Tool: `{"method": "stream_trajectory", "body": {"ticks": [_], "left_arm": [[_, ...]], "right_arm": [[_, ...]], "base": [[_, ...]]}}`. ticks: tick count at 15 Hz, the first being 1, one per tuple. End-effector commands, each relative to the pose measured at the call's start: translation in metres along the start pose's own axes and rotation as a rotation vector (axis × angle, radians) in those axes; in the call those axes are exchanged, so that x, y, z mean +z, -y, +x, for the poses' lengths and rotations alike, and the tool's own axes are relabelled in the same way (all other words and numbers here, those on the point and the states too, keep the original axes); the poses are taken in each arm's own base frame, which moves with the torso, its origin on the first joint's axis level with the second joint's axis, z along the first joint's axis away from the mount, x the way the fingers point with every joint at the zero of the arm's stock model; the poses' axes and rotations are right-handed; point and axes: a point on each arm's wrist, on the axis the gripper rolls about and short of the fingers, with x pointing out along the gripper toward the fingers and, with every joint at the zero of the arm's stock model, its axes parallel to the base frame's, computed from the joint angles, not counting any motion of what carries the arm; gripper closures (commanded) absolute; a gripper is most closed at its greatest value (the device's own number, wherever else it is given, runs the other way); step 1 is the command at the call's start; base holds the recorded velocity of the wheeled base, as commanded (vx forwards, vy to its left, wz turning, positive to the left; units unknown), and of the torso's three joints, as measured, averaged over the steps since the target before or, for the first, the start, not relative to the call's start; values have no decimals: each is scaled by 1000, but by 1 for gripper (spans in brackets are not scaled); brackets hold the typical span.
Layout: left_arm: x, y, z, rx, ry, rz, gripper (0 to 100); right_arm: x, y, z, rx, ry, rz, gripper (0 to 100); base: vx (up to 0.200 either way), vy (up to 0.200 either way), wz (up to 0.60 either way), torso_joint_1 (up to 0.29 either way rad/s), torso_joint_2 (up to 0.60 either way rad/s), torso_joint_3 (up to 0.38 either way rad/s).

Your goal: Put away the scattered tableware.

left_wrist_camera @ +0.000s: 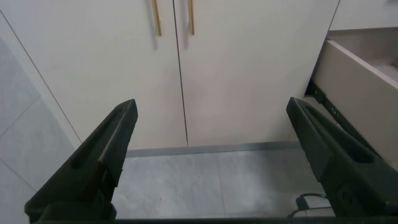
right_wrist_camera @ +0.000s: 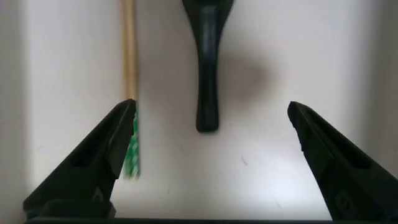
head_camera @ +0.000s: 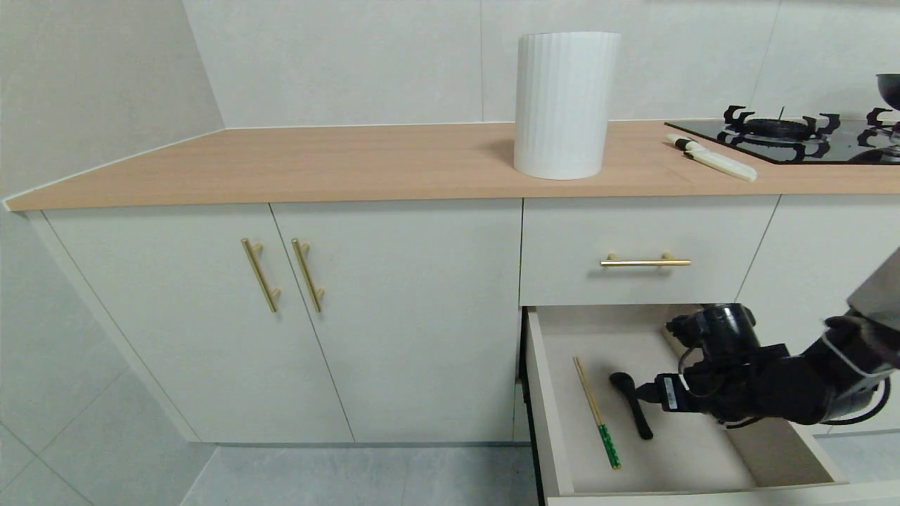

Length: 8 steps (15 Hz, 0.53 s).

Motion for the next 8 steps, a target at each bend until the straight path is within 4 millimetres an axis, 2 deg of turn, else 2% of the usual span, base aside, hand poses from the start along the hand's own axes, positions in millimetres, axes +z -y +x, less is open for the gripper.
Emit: {"method": "stream_trajectory", "body": {"ticks": [1,3,5,8], "left_arm": [[0,0,0,0,0,0,0],[0,0,0,0,-2,0,0],[0,0,0,-1,-2,23,0],[0,0,0,0,-2,17,0]], "right_arm": [[0,8,-71,10,69,9,0],[-11,8,-100,25,80,-10,0],[-13,11,-128,30,94,-63,0],[-19,12,-154,80,54,-109,0]], "base": [[0,0,0,0,0,0],[0,0,0,0,0,0],[0,0,0,0,0,0],[0,0,0,0,0,0]]}}
